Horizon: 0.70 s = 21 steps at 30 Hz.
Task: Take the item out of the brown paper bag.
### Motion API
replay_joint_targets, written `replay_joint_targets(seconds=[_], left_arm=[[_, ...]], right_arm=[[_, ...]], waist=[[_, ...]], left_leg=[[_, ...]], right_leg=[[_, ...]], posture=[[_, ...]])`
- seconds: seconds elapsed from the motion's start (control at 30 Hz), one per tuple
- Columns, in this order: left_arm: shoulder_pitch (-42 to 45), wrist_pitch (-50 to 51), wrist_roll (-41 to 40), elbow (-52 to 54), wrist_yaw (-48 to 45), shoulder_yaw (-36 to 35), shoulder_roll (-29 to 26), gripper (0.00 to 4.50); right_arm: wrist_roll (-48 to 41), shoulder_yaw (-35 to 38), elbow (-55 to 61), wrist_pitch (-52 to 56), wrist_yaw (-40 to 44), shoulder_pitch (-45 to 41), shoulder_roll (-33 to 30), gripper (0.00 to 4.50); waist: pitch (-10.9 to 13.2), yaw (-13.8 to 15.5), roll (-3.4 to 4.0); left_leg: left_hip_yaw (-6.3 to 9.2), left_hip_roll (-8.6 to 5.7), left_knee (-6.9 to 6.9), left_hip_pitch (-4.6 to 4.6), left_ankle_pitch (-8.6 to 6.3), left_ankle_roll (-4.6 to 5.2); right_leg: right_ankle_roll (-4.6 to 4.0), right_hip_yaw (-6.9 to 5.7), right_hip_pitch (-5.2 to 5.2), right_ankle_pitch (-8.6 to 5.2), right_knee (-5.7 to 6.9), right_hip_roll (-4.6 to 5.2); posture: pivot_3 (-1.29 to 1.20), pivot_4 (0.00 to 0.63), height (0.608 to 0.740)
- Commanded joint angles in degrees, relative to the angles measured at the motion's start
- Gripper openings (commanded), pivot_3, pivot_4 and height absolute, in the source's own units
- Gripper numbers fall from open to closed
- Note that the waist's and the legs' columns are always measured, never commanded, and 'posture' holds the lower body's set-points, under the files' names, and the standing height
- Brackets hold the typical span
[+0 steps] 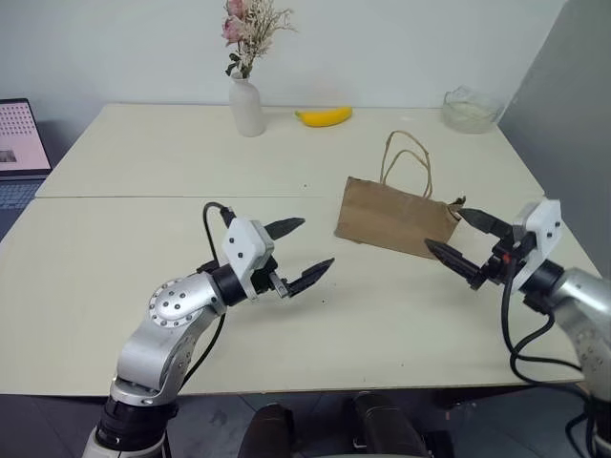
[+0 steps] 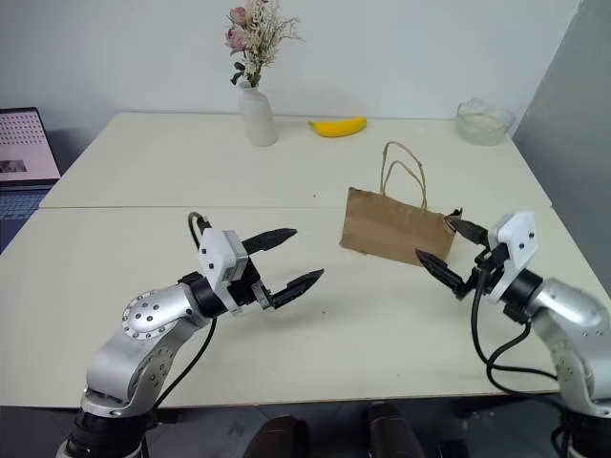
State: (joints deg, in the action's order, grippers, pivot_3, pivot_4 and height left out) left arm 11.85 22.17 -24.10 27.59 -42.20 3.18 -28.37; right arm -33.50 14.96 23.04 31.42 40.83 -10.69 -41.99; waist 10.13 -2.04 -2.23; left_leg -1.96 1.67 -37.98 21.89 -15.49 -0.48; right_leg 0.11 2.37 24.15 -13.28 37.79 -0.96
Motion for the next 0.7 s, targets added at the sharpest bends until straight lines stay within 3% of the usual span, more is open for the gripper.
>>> replay_joint_targets(seconds=[0.03, 0.27, 0.57, 0.7], left_arm=[[1.0, 1.3, -2.3, 2.9, -1.5, 0.3, -1.0, 4.42], [0.5, 3.1, -3.3, 5.6, -0.8, 0.7, -1.7, 4.42], [-1.0, 3.5, -2.8, 7.3, 0.0, 1.2, -1.8, 4.42], [-1.2, 3.2, -2.6, 7.3, 0.3, 0.9, -2.2, 4.5]], right_arm=[[0.5, -2.1, -6.1, 3.8, 1.5, -8.6, -3.4, 4.5], [8.3, -14.9, -26.6, 7.8, 10.7, -29.2, -7.6, 4.5], [20.5, -28.4, -45.7, 1.8, 23.1, -43.2, -6.1, 4.5], [23.7, -29.7, -50.1, -1.5, 25.5, -45.9, -4.6, 3.57]], waist=[[0.0, 0.0, 0.0], [0.0, 0.2, 0.03], [0.1, 0.3, 0.06], [0.1, 0.3, 0.08]], left_leg=[[0.0, 0.01, 0.0, -0.01, 0.0, 0.0], [-0.05, -0.03, 0.02, 0.12, 0.0, 0.01], [-0.02, -0.01, 0.04, 0.22, -0.01, 0.02], [0.01, 0.0, 0.04, 0.21, -0.01, 0.02]], right_leg=[[0.0, -0.01, -0.01, 0.0, -0.02, -0.01], [0.0, 0.05, 0.06, 0.0, -0.14, 0.0], [0.0, 0.0, 0.08, 0.0, -0.25, 0.04], [0.0, -0.02, 0.08, 0.0, -0.22, 0.04]], posture=[[0.0, 0.15, 0.74], [0.0, 0.15, 0.74], [0.0, 0.15, 0.74], [0.0, 0.15, 0.74]])
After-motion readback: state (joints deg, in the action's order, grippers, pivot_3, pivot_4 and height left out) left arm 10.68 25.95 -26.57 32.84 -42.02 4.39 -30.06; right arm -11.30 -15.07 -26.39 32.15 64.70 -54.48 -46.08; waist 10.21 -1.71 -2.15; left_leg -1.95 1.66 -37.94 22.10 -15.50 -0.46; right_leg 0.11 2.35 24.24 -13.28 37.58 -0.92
